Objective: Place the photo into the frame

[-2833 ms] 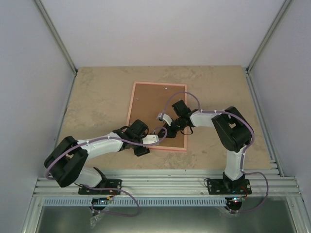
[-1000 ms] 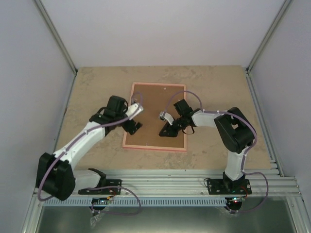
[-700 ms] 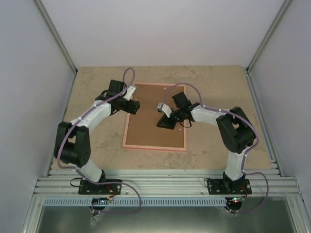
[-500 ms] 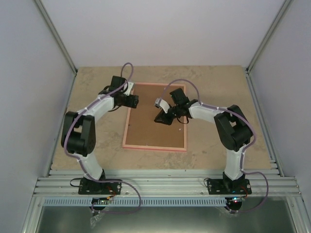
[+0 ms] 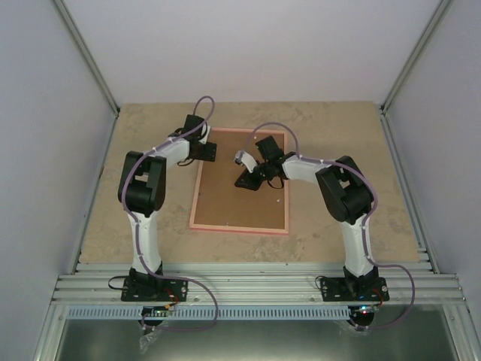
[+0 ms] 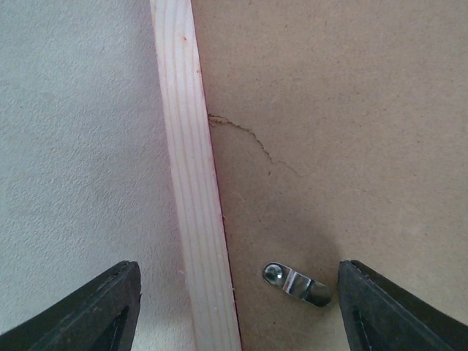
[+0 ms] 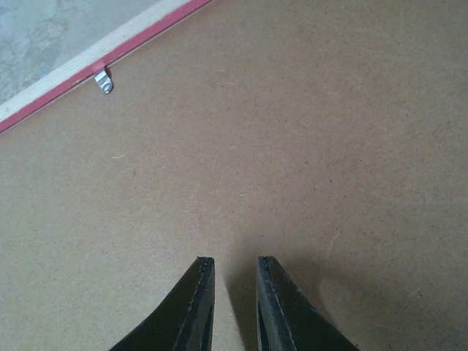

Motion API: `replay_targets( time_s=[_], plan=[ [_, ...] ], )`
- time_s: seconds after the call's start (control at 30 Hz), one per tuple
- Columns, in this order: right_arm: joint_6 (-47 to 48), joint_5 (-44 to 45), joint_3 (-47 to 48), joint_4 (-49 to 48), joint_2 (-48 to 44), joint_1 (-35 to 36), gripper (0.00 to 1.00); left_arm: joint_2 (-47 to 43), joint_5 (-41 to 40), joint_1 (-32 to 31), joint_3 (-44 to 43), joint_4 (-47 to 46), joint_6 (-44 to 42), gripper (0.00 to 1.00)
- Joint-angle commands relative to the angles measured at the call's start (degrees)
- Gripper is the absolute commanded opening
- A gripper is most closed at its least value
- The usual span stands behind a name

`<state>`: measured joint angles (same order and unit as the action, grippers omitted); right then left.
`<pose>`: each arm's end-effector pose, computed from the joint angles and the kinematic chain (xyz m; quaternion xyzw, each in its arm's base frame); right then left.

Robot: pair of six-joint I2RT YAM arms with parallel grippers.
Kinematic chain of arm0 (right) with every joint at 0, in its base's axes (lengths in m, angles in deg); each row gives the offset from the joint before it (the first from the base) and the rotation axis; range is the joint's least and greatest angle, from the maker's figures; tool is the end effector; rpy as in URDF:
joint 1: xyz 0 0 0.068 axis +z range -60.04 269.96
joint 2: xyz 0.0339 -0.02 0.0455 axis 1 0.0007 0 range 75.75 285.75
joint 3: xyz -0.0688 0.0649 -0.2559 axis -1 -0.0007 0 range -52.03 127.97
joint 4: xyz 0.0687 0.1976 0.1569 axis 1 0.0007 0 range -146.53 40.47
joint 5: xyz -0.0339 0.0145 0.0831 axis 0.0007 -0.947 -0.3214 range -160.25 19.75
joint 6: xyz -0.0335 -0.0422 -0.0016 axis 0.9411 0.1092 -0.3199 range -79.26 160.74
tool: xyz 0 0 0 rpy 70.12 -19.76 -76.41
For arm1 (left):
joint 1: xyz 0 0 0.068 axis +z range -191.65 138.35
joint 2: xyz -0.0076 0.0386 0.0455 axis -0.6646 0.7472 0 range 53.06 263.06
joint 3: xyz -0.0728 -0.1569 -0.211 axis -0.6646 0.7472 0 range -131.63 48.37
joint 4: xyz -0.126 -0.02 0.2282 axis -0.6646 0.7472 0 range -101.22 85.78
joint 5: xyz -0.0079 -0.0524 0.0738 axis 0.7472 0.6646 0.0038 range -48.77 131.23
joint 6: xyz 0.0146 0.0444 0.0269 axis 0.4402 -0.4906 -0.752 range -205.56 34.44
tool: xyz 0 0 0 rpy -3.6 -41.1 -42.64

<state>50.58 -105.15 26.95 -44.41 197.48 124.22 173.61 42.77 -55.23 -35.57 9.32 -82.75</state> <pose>0.3513 0.2640 0.1314 -0.4253 0.8090 0.3403 0.2210 0.4333 -0.1057 0.1509 0.0938 0.9545 -0.0530 0.2780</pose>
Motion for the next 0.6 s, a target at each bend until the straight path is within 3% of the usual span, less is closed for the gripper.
replay_targets(
  time_s=[0.0,0.3,0.57],
  plan=[
    [-0.4,0.6,0.7,-0.7,1.4,0.3,0.19,1.8,-1.3,0.0,-1.6,-0.6,-0.3,0.74],
    [-0.3,0.6,-0.6,-0.8,1.5,0.3,0.19,1.7,-3.7,0.1,-0.7,0.0,-2.7,0.54],
    [-0.1,0.5,-0.9,-0.8,1.3,0.3,0.18,0.0,-2.2,0.2,2.1,-1.0,-6.3,0.43]
  ],
)
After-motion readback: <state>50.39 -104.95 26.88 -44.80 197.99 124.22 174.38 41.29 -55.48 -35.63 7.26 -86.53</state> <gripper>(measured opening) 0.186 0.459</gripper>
